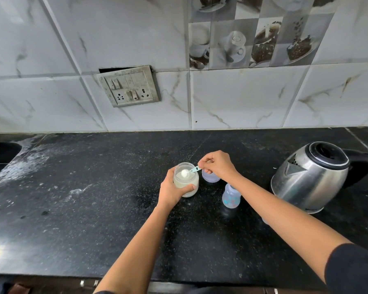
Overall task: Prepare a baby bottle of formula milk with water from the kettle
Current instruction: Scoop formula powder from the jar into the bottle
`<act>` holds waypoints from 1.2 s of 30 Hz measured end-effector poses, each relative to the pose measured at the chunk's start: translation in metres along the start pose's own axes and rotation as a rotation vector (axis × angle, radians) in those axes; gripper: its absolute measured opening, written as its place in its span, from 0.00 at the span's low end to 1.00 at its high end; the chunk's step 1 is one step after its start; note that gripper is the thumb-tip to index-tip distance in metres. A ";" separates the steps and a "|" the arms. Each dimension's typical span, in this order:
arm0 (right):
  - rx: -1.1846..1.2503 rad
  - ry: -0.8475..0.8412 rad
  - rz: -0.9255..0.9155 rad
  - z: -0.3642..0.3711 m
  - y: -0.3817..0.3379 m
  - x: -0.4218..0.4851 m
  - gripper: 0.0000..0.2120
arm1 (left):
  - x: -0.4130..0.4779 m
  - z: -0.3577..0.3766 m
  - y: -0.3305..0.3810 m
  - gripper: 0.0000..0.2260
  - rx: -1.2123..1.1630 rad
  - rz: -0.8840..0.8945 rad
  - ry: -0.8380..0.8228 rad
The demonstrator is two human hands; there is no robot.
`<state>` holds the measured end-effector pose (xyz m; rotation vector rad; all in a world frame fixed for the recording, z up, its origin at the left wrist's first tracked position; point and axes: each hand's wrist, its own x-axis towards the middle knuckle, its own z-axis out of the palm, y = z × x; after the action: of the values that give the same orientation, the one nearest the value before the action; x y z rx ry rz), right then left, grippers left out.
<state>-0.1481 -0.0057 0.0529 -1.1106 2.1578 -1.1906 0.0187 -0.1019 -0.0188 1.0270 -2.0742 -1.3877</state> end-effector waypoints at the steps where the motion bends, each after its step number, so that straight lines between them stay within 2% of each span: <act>1: 0.012 0.012 -0.006 0.000 0.000 0.000 0.02 | 0.000 0.000 0.000 0.35 0.000 0.000 0.000; 29: 0.019 0.028 -0.061 -0.006 0.009 0.001 0.03 | 0.000 0.002 0.002 0.34 0.009 -0.001 0.010; 36: 0.037 0.036 -0.012 -0.007 0.010 0.002 0.03 | -0.001 0.003 0.003 0.34 0.032 -0.009 0.019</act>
<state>-0.1585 -0.0006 0.0482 -1.0955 2.1504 -1.2598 0.0166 -0.0986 -0.0168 1.0598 -2.0874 -1.3481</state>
